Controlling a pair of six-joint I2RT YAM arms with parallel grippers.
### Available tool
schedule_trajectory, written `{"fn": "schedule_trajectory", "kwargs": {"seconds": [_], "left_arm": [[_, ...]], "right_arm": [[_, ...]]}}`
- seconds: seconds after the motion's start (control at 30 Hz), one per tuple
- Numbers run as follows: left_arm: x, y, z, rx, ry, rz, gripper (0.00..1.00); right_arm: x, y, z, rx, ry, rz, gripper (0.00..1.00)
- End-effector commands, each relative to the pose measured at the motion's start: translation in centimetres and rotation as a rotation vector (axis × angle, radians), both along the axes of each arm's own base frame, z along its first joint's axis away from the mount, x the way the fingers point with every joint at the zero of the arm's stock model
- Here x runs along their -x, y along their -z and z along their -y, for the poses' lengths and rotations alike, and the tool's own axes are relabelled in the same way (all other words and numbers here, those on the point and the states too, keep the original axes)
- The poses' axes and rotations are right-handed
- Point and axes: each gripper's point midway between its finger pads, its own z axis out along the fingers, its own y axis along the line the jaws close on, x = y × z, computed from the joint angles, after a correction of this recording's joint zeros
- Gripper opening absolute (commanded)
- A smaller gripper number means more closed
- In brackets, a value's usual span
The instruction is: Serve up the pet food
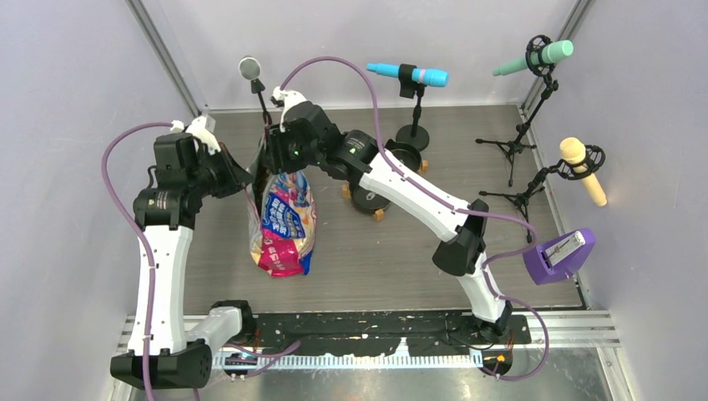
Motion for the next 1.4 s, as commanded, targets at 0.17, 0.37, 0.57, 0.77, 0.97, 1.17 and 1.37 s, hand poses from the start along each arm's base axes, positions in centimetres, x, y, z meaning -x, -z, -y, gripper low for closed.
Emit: {"fn": "schedule_trajectory", "kwargs": {"seconds": [0.17, 0.37, 0.57, 0.77, 0.97, 1.17, 1.37], "left_arm": [[0.3, -3.1, 1.1, 0.051, 0.042, 0.123, 0.0], [0.1, -3.0, 1.0, 0.049, 0.037, 0.119, 0.0], [0.0, -3.1, 1.0, 0.046, 0.034, 0.122, 0.0], [0.1, -3.4, 1.0, 0.041, 0.038, 0.129, 0.0], [0.2, -3.8, 1.1, 0.041, 0.046, 0.139, 0.0], [0.2, -4.0, 1.1, 0.041, 0.052, 0.144, 0.0], [0.2, -4.1, 1.3, 0.043, 0.06, 0.142, 0.0]], "right_arm": [[-1.1, -0.3, -1.3, -0.038, 0.023, 0.023, 0.47], [-1.5, -0.7, -0.2, -0.016, 0.054, 0.057, 0.53], [-1.0, -5.4, 1.8, -0.076, 0.079, 0.133, 0.53], [-0.8, -6.9, 3.4, -0.123, 0.137, 0.135, 0.54], [-1.0, -4.4, 3.0, -0.099, 0.165, 0.065, 0.64], [-1.0, -2.2, 1.1, -0.068, 0.132, -0.016, 0.58], [-1.3, -0.8, 0.7, -0.041, 0.133, -0.033, 0.58]]}}
